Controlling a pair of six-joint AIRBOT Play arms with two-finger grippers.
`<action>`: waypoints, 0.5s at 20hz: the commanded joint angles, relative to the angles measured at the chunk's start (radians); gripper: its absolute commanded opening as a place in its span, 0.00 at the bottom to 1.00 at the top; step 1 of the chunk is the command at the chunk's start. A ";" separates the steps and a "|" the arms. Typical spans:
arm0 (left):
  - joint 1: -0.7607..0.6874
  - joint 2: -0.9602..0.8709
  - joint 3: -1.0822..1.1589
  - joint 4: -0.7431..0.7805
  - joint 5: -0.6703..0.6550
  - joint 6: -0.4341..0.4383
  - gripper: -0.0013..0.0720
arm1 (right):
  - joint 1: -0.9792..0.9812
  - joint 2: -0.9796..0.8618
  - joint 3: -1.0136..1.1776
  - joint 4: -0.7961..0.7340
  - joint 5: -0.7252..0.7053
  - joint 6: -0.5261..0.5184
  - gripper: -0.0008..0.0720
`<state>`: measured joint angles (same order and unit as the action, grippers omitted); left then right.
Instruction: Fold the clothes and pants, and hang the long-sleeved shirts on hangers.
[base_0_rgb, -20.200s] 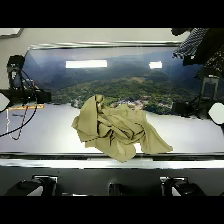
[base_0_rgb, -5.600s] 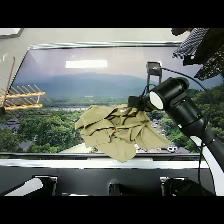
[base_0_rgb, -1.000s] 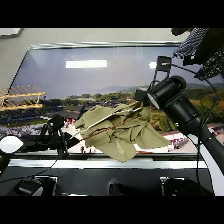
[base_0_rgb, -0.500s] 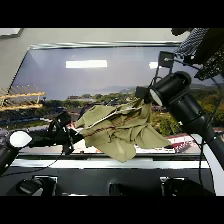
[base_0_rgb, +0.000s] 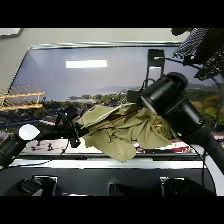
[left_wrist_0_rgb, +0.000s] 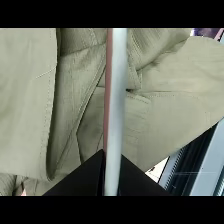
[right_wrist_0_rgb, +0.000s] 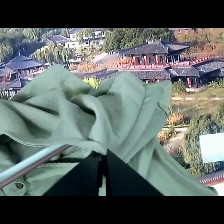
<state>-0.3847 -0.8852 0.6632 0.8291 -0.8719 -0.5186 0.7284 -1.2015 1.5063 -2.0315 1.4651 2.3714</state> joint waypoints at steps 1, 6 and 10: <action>-0.003 -0.007 0.006 -0.003 0.009 -0.005 0.06 | 0.014 0.043 0.003 -0.016 0.019 0.024 0.07; -0.003 -0.006 0.006 -0.032 0.018 -0.005 0.06 | 0.014 0.127 0.003 -0.005 0.032 0.062 0.07; -0.013 -0.006 0.006 -0.089 0.029 0.001 0.06 | 0.014 0.129 0.003 0.031 0.015 0.076 0.07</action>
<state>-0.3904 -0.8913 0.6685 0.7773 -0.8509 -0.5228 0.7414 -1.0801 1.5085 -2.0266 1.4902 2.4348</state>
